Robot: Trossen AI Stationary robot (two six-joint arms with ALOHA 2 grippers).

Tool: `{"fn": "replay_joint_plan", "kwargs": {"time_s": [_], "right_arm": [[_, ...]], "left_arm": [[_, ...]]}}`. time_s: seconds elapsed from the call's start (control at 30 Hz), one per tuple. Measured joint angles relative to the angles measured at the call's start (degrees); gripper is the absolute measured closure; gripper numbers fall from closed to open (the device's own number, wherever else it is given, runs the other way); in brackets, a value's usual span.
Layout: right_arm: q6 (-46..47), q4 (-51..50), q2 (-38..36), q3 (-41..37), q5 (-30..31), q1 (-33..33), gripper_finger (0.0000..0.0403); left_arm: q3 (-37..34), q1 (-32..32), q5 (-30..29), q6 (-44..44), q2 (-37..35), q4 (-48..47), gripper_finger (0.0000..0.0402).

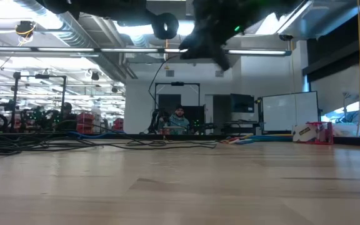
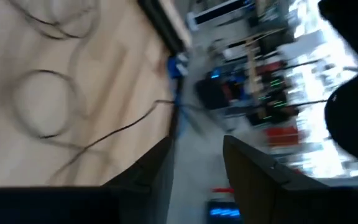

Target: Coiling cords

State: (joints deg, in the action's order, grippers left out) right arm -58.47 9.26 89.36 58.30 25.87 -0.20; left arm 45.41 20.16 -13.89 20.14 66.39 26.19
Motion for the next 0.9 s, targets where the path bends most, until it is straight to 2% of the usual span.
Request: {"fn": "replay_joint_plan", "kwargs": {"time_s": [0.1, 0.2, 0.33, 0.43, 0.63, 0.9], "right_arm": [[7.41, -9.96, -5.16, -0.01, -1.28, 0.41, 0.0260], [12.99, -14.56, -11.01, -0.02, -4.13, -1.04, 0.0260], [17.82, -11.86, -17.12, -0.02, -12.06, -5.39, 0.0260], [22.43, -5.97, -19.02, 0.05, -19.28, -9.60, 0.0261], [30.99, -0.37, -16.29, 0.04, -33.17, -14.52, 0.0261], [31.21, 4.53, -11.26, -0.02, -37.16, -14.47, 0.0261]], "left_arm": [[0.00, -0.02, 1.54, 1.42, 0.00, -0.53, 0.0391], [0.00, 0.00, 10.67, 3.59, 0.00, -2.31, 0.0391], [0.00, -0.13, 24.14, 8.93, 0.03, -5.78, 0.0391], [0.00, -0.51, 29.60, 10.49, 0.78, -5.48, 0.0391], [0.00, -0.87, 30.45, 10.48, 3.09, -1.19, 0.0391], [0.00, -0.83, 30.45, 10.28, 3.63, -0.15, 0.0391]]}}
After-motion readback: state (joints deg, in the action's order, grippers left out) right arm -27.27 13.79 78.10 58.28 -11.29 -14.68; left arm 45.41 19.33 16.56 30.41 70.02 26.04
